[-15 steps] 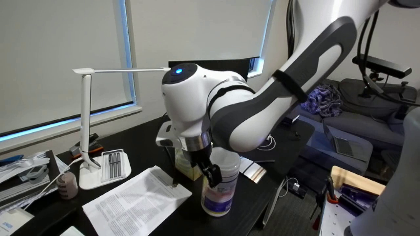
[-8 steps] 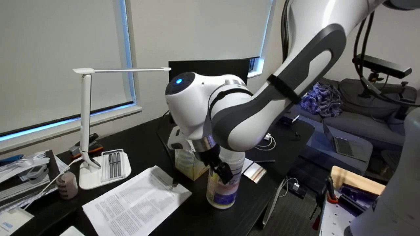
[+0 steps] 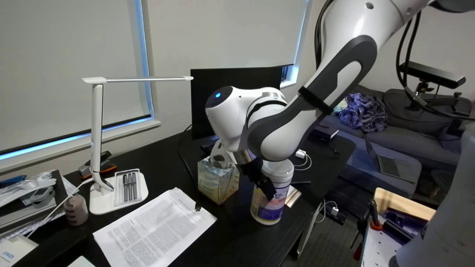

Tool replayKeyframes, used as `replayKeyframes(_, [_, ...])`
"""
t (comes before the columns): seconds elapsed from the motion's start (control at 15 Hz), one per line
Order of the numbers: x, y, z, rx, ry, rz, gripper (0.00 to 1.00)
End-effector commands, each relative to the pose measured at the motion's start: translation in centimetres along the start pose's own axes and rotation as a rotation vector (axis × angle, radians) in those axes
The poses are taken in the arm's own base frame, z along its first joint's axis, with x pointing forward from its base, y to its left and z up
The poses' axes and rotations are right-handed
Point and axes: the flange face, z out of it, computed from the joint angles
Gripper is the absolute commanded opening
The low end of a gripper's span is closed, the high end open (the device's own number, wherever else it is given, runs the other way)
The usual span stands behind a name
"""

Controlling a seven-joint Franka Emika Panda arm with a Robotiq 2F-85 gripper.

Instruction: Move the bottle to the right then backwards.

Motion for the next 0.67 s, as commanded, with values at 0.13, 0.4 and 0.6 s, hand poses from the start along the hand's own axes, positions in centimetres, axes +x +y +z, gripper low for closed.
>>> replayKeyframes(0.13, [-1.2, 0.5, 0.5, 0.016, 0.004, 0.045, 1.00])
replayKeyframes(0.4, [-0.8, -0.1, -0.3, 0.019, 0.035, 0.027, 1.00])
replayKeyframes(0.6, [-0.3, -1.2, -2.4, 0.078, 0.110, 0.052, 1.00])
